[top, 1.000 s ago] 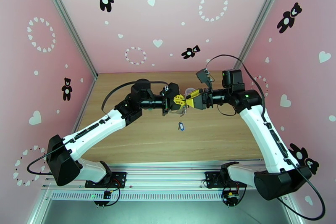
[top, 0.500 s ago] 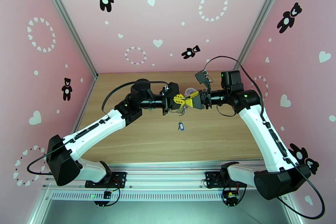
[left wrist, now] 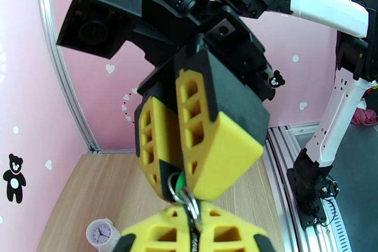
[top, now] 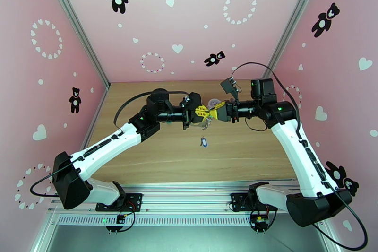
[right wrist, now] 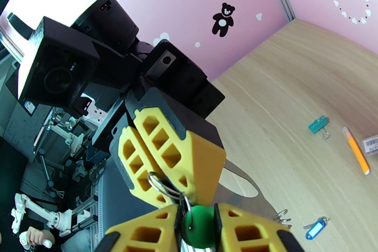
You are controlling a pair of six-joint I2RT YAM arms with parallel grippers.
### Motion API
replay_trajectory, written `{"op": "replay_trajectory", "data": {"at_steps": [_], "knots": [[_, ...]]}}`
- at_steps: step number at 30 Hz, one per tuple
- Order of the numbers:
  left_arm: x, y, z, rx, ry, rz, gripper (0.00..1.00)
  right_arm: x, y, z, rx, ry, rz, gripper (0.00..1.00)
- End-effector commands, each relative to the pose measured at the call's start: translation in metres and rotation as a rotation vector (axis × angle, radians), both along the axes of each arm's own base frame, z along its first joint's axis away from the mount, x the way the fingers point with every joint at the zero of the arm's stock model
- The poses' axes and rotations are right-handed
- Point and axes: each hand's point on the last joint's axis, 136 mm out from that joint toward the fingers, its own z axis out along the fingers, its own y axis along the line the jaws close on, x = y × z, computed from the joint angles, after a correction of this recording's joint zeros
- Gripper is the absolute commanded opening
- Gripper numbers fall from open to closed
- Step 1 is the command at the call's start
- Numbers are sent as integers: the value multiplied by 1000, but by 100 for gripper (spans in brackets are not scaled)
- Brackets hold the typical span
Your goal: Remove the keys from the keyring
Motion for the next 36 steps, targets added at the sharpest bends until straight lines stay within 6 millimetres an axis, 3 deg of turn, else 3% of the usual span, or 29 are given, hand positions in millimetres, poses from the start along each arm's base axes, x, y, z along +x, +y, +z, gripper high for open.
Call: {"op": "replay_trajectory", "data": {"at_steps": [1,9,23,27,30,36], "knots": [[-1,5,22,-46,-61,17,5,-10,-2,13,-4,-49,9,21],[0,4,19,-35,-54,18,5,-8,-6,15,-57,-108,-19,19],[0,8,-1,37,-12,-13,8,-23,-6,41,-85,-176,-21,0],[8,11,-1,58,0,-10,19,-28,2,44,-103,-130,-35,0],[13,13,-4,70,15,20,40,-27,5,41,-114,-42,-66,0],[20,29,-18,43,84,165,54,-14,2,25,-156,154,-203,0]]}}
